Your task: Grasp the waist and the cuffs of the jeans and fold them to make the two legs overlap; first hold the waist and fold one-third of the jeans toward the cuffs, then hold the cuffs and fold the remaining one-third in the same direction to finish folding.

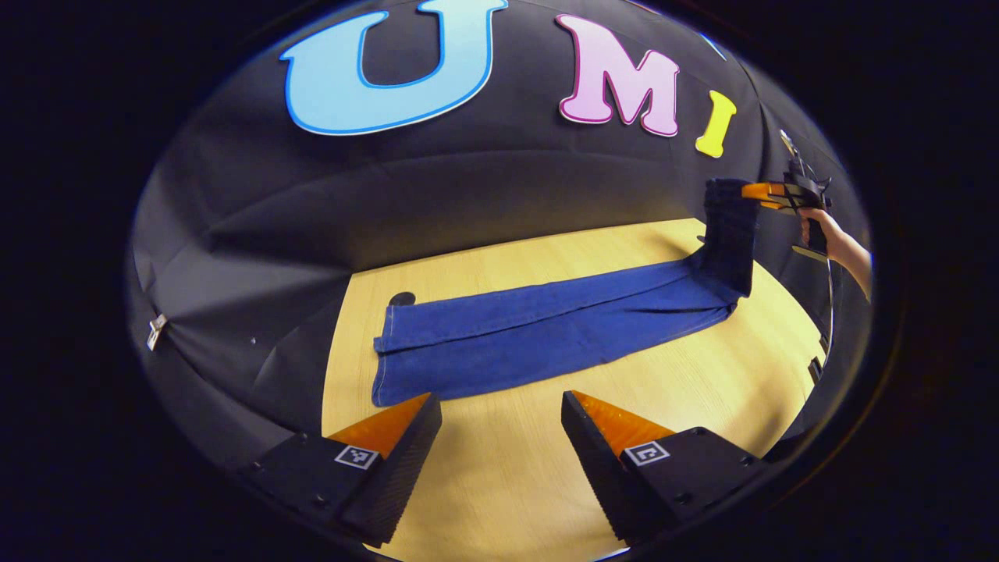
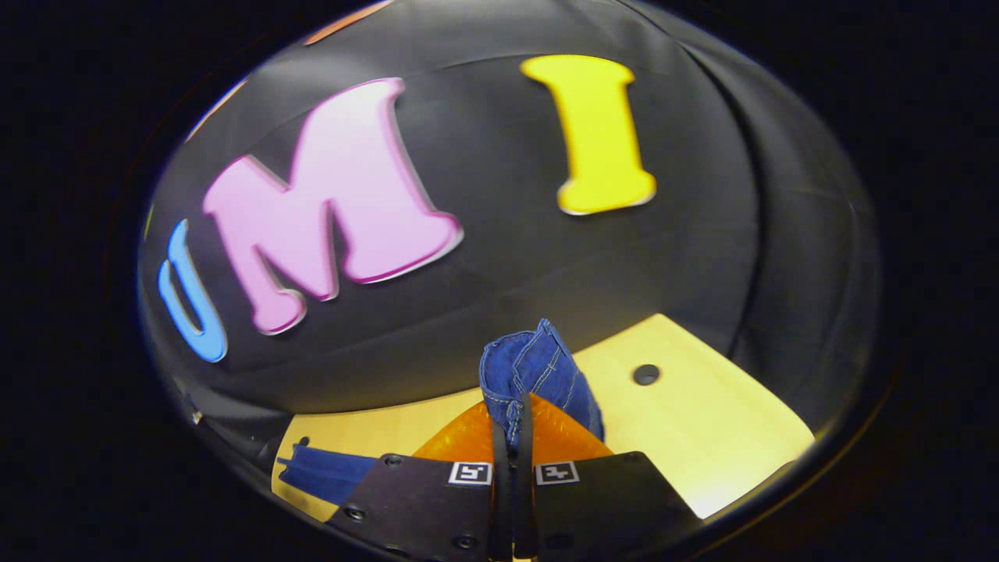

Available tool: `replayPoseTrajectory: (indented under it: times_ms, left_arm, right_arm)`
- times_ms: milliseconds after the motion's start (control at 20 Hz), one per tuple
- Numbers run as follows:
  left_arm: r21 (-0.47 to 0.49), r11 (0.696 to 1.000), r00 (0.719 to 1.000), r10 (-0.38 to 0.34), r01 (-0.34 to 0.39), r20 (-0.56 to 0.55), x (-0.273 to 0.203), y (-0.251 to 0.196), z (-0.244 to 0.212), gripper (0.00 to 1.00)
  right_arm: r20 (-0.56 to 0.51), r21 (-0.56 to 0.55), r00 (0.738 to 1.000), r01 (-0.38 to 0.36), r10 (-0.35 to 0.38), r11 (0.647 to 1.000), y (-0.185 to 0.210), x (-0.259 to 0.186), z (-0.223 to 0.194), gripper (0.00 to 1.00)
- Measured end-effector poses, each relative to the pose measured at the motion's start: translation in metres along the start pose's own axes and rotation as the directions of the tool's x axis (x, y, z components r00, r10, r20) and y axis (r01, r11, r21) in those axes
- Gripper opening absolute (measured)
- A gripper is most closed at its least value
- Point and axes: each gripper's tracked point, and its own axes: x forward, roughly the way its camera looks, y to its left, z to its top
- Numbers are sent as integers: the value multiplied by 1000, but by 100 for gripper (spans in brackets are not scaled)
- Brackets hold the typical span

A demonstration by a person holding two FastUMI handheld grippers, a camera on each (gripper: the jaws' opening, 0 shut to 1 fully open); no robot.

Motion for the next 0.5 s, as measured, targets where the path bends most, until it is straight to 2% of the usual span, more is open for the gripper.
replayPoseTrajectory:
  times_ms: [200,350,500]
  left_arm:
    - [-78,996,999,46,-45,5,-38,19,-25,98]
    - [-196,977,996,84,-84,-6,-67,37,-57,98]
    - [-302,943,990,134,-139,-38,-95,49,-97,99]
  right_arm:
    - [-72,-96,986,-155,149,983,97,10,-55,5]
    - [-207,-94,956,-233,210,968,137,14,-134,6]
    - [-332,-164,920,-275,209,947,146,16,-214,5]
